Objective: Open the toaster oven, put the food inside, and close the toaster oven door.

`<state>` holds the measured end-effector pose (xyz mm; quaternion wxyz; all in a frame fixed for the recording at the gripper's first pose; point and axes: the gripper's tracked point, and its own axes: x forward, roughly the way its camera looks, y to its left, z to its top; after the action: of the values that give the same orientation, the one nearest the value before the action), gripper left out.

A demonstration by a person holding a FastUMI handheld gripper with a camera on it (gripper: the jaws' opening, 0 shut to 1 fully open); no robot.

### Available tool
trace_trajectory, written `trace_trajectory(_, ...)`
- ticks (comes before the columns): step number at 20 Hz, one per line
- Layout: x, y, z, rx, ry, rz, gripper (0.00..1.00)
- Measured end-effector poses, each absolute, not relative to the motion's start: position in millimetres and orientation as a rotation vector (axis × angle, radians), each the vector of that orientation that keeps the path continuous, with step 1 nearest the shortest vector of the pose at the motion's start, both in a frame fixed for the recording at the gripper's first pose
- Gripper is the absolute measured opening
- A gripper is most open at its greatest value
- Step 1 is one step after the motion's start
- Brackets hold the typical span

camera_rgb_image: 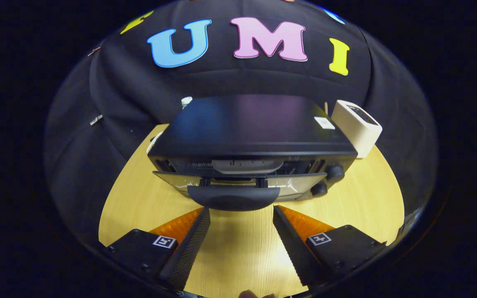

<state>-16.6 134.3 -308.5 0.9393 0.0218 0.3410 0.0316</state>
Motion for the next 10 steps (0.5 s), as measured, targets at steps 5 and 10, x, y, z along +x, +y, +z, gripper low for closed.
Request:
trace_trajectory(5, 3.5, 125.6, -262.6, 0.002, 0.535, 0.087, 0.99)
trace_trajectory(10, -9.4, 110.5, -221.2, -0.033, 0.414, 0.093, 0.99)
